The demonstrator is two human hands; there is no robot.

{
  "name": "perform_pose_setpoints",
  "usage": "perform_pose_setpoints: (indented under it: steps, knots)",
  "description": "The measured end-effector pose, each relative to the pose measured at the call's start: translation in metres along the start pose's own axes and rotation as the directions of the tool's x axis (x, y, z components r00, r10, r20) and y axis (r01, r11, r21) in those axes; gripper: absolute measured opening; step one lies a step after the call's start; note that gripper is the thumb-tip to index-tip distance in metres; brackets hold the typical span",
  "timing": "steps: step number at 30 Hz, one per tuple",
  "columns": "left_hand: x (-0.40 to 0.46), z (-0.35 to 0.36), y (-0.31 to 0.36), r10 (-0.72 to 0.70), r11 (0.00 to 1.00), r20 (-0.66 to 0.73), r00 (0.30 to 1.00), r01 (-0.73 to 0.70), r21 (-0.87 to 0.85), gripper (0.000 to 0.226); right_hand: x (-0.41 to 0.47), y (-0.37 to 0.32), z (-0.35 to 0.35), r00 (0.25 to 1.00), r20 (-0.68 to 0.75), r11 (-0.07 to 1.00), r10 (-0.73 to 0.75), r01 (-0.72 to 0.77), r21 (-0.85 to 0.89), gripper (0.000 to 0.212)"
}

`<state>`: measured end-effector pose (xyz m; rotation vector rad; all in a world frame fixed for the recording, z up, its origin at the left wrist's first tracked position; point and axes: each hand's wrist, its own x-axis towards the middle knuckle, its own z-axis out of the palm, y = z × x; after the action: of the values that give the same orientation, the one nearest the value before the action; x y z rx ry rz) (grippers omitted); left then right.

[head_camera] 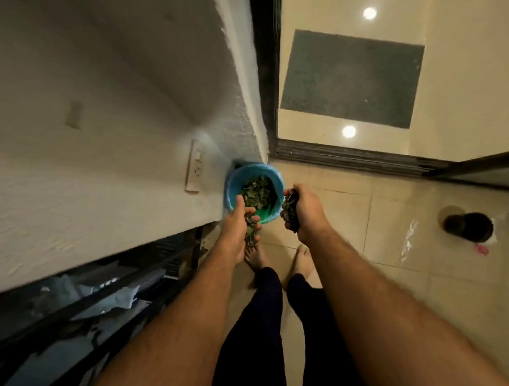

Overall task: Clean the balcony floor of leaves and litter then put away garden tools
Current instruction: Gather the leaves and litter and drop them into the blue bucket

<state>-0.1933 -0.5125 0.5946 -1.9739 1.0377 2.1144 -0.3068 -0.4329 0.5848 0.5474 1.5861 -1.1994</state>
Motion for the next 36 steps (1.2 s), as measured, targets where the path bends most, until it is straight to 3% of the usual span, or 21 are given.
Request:
perform_pose_setpoints:
  steps: [14, 19, 21, 29, 36]
  knots:
    - [0.270, -0.004, -0.088, -0.032, 0.999, -0.038, 0.999, 0.032, 0.004, 0.057, 0.240, 0.104, 0.023, 0.994, -0.061, 0.995, 0.088, -0.086, 0.043, 0.027]
    - [0.319, -0.009, -0.101, 0.030, 0.996, -0.014, 0.999, -0.031, -0.079, 0.072, 0.279, 0.126, 0.043, 0.992, 0.075, 0.968, 0.103, -0.117, 0.223, 0.045]
    - [0.323, -0.013, -0.100, 0.046, 0.993, -0.046, 0.998, -0.051, -0.108, 0.076, 0.283, 0.128, 0.045, 0.987, 0.139, 0.957, 0.076, -0.112, 0.268, 0.055]
    - [0.282, -0.013, -0.082, 0.082, 0.996, -0.104, 0.991, -0.079, 0.037, 0.081, 0.244, 0.113, 0.027, 0.992, 0.119, 0.989, 0.046, -0.061, 0.133, 0.063]
    - [0.151, 0.015, -0.039, 0.222, 0.900, 0.054, 0.973, -0.226, 0.374, 0.074, 0.124, 0.051, -0.021, 0.998, 0.031, 0.994, -0.054, 0.057, -0.097, 0.062]
